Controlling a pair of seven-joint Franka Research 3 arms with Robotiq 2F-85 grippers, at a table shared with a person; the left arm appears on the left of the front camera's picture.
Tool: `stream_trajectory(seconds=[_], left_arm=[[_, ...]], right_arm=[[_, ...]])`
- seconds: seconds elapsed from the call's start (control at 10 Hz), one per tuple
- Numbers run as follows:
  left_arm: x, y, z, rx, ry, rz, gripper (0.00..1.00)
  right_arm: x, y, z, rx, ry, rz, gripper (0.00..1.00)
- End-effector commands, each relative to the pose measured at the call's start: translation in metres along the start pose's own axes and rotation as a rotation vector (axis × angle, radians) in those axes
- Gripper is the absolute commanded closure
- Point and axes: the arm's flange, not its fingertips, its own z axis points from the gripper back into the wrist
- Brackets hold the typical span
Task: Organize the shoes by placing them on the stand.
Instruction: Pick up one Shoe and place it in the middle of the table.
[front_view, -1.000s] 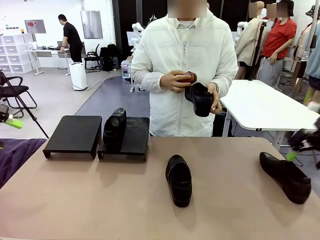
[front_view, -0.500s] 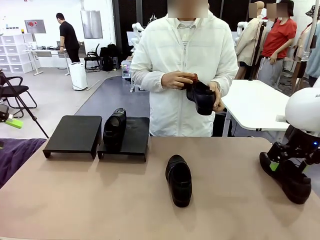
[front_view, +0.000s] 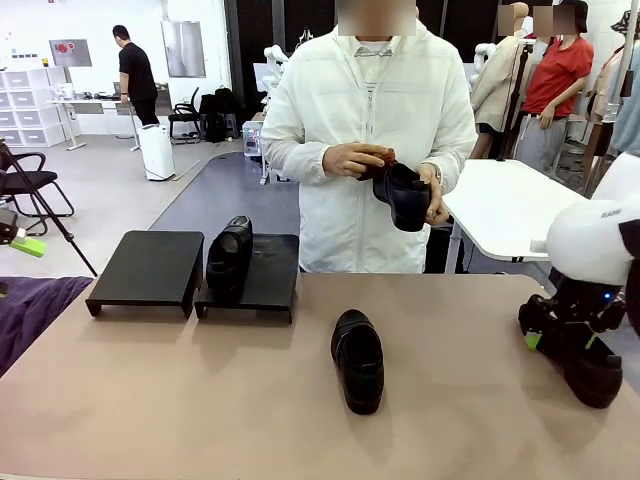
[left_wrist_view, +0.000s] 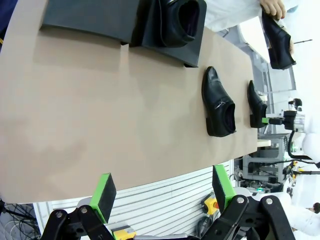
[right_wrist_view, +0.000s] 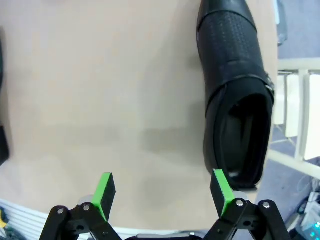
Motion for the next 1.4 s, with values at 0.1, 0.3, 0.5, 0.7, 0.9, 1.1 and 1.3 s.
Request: stream_trajectory(seconds=[0.1, 0.3, 0.5, 0.7, 0.9, 1.1, 1.3], left_arm=[[0.001, -0.002, 0.001, -0.004, 0.006, 0.017, 0.0], [0.001, -0.002, 0.001, -0.004, 0.006, 0.017, 0.0], [0.001, -0.002, 0.001, -0.004, 0.006, 0.017, 0.0], [0.001, -0.002, 0.001, -0.004, 0.006, 0.017, 0.0], [0.001, -0.002, 0.001, -0.004, 0.006, 0.017, 0.0], [0.001, -0.002, 0.001, -0.004, 0.006, 0.017, 0.0], [0.001, -0.002, 0.001, -0.004, 0.006, 0.017, 0.0]], right_arm=[[0.016, -0.018, -0.029, -0.035, -0.023, 0.017, 0.0], [0.02, -0.029, -0.028, -0.029, -0.084, 0.064, 0.0], [0.023, -0.038, -0.034, -0.001, -0.035, 0.044, 0.0], [0.025, -0.046, -0.039, 0.028, -0.026, 0.029, 0.0], [0.025, -0.045, -0.039, 0.03, -0.039, 0.033, 0.0], [0.024, -0.046, -0.04, 0.027, -0.026, 0.044, 0.0], [0.023, -0.046, -0.044, 0.032, -0.004, 0.069, 0.6]])
